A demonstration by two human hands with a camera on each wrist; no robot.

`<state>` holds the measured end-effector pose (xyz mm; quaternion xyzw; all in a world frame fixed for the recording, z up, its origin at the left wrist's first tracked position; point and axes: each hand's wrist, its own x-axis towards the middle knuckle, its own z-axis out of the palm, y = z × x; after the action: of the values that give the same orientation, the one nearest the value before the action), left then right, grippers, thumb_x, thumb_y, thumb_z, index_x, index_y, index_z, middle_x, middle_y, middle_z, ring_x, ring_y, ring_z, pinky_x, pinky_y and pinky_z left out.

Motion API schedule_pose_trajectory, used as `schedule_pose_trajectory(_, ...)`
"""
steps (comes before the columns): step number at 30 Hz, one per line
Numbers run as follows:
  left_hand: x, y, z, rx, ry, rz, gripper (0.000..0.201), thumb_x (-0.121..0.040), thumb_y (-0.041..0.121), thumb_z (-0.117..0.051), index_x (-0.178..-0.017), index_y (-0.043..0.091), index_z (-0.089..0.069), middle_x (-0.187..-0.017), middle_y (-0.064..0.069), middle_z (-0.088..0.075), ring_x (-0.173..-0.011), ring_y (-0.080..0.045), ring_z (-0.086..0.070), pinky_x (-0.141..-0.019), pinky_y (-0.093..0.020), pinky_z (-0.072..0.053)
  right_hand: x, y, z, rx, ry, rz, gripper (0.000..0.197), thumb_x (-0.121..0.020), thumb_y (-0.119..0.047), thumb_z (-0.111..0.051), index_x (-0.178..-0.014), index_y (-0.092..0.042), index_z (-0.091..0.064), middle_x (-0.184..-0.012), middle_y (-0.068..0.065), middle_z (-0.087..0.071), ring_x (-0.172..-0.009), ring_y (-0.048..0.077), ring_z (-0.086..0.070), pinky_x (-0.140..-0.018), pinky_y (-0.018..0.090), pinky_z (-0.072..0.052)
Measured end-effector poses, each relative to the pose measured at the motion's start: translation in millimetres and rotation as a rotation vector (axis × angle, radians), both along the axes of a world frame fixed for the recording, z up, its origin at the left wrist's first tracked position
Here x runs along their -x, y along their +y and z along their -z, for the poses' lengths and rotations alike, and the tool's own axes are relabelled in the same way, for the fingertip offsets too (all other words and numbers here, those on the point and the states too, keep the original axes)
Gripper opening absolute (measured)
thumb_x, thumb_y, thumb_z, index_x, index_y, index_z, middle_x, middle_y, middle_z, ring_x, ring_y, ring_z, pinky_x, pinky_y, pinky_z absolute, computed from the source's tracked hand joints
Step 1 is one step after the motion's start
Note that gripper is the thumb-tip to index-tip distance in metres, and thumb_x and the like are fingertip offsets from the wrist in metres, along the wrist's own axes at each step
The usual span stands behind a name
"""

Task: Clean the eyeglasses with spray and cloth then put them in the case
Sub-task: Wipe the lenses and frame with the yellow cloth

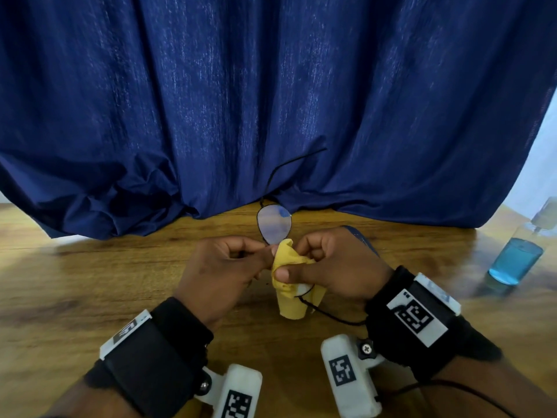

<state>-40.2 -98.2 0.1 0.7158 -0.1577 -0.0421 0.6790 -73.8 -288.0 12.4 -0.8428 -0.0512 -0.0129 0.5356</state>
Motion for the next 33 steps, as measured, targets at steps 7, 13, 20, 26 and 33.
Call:
schedule_pose_trajectory(7, -3.1, 1.8, 1.1, -0.05, -0.027, -0.008, 0.033, -0.067, 0.045, -0.078, -0.079, 0.015, -0.082, -0.077, -0.009, -0.077, -0.056, -0.006, -0.054, -0.056, -0.022, -0.045, -1.0, -7.5, -5.1, 0.128, -0.052, -0.038, 0.014, -0.092, -0.015, -0.072, -0.103, -0.011, -0.079, -0.094, -0.002, -0.08, -0.077, -0.004, -0.068, -0.071, 0.01, -0.05)
schedule_pose_trajectory(13, -2.3, 3.8, -1.1, -0.059, -0.038, -0.007, 0.034, -0.067, 0.046, -0.078, -0.082, 0.016, -0.082, -0.081, -0.016, -0.076, -0.058, -0.009, -0.055, -0.057, -0.025, -0.046, -2.9, -12.9, -3.3, 0.046, 0.003, -0.032, 0.014, -0.087, -0.012, -0.076, -0.1, -0.011, -0.079, -0.096, 0.004, -0.08, -0.081, 0.006, -0.072, -0.077, 0.02, -0.055)
schedule_pose_trajectory(20, -1.8, 2.4, -0.8, -0.052, -0.012, -0.005, 0.041, -0.063, 0.048, -0.075, -0.086, 0.014, -0.081, -0.072, -0.006, -0.075, -0.055, -0.004, -0.054, -0.052, -0.019, -0.046, -4.8, -4.4, -0.2, 0.09, -0.039, 0.088, 0.026, -0.08, -0.031, -0.083, -0.064, -0.019, -0.067, -0.046, -0.014, -0.056, -0.042, -0.004, -0.046, -0.045, 0.009, -0.034)
schedule_pose_trajectory(26, -11.3, 6.6, 1.5, -0.054, -0.026, -0.102, 0.016, -0.082, 0.025, -0.08, -0.085, 0.009, -0.08, -0.063, 0.002, -0.07, -0.049, 0.0, -0.052, -0.049, -0.013, -0.044, -2.7, -7.1, -2.1, 0.142, -0.067, -0.018, 0.004, -0.085, -0.017, -0.079, -0.087, -0.018, -0.076, -0.074, -0.01, -0.076, -0.062, -0.006, -0.063, -0.06, 0.011, -0.047)
schedule_pose_trajectory(33, -5.9, 0.6, 3.4, -0.053, -0.051, -0.088, 0.011, -0.085, 0.018, -0.078, -0.085, 0.007, -0.08, -0.06, 0.009, -0.071, -0.045, 0.006, -0.055, -0.046, -0.008, -0.042, -2.5, 3.9, 3.8, 0.114, 0.094, -0.033, 0.03, -0.068, -0.029, -0.091, -0.089, -0.017, -0.073, -0.088, 0.006, -0.079, -0.071, 0.007, -0.068, -0.065, 0.022, -0.053)
